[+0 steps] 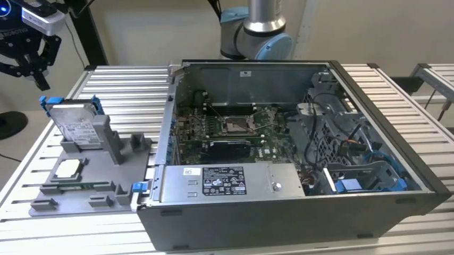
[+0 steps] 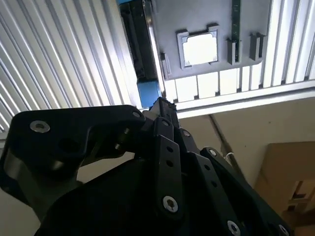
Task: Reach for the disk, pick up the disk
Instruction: 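Pick up the disk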
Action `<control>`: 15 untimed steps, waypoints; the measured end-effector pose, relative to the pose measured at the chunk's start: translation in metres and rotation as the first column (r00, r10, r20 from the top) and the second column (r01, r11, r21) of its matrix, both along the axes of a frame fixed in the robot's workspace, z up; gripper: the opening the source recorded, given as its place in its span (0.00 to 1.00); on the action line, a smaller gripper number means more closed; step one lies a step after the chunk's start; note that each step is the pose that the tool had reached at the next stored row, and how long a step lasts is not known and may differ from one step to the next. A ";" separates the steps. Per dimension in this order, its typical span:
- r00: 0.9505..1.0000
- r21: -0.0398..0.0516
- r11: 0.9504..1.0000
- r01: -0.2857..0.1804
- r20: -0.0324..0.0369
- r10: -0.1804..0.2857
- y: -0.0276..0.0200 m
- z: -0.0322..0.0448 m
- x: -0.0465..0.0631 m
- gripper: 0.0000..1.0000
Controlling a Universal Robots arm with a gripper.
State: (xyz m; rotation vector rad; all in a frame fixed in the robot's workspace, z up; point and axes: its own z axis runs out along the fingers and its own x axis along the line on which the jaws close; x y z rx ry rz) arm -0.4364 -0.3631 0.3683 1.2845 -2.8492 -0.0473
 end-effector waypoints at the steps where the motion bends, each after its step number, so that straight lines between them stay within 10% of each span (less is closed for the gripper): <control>1: 1.000 0.000 1.000 -0.017 0.000 0.017 0.0000 0.0000 0.000 0.00; 15: 0.975 -0.001 0.975 -0.224 0.000 0.224 0.0000 0.0000 0.000 0.00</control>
